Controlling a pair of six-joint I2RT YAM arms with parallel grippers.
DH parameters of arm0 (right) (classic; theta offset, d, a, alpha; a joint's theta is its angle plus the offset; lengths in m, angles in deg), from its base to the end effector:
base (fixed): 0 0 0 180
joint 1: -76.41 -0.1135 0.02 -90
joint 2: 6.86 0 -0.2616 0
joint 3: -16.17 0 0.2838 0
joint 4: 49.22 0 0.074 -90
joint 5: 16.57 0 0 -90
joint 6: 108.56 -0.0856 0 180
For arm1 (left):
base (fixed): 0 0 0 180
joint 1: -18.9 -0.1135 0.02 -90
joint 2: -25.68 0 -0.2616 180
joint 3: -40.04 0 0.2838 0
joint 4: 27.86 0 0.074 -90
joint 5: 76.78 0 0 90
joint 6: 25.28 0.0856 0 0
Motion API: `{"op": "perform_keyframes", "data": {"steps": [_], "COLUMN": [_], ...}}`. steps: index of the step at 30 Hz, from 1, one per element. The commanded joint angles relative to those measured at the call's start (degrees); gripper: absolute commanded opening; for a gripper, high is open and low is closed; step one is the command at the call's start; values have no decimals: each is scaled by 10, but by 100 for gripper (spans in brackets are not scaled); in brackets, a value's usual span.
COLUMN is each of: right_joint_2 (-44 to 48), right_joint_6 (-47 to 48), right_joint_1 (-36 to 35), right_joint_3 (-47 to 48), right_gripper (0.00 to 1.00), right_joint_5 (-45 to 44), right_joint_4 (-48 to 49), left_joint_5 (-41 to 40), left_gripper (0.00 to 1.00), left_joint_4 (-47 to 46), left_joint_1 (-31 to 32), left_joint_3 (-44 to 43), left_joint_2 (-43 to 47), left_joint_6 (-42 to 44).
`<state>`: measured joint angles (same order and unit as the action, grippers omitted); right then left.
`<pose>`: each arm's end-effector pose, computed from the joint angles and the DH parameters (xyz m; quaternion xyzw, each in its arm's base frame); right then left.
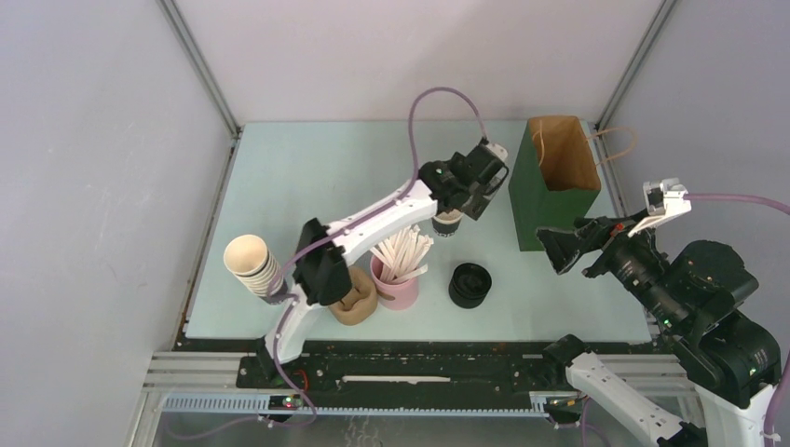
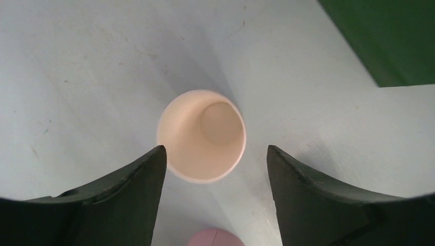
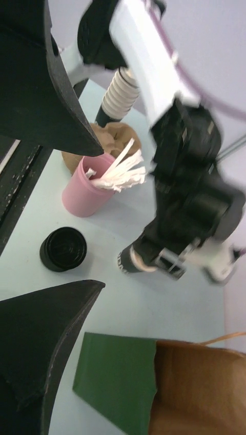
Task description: Pack the takeout coffee
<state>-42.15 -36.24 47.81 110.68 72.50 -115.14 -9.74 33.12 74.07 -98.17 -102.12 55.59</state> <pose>0.0974 0.0515 0.4898 -0.0657 0.7443 0.2556 0.6135 0.3453 -0.4378 0.2534 0.2990 0.8753 -0.0173 0.3796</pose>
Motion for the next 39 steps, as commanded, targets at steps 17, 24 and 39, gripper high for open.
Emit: {"op": "perform_keyframes", "data": {"steps": [17, 24, 39], "right_joint_2": [-164, -379, -391], "right_joint_6": [70, 83, 109], "right_joint_1": [-63, -182, -192], "right_joint_3": [-66, -84, -216], "right_gripper": [82, 70, 59], "right_joint_5": [77, -41, 32], "right_joint_4": [-77, -65, 65], "left_joint_5": [-50, -86, -84], "left_gripper": [98, 100, 100], "left_joint_4": [-76, -97, -33], "left_joint_1": [2, 2, 2], "left_joint_3": [314, 454, 453], "left_joint_2": [712, 914, 919], "left_joint_6": [-36, -107, -126]}}
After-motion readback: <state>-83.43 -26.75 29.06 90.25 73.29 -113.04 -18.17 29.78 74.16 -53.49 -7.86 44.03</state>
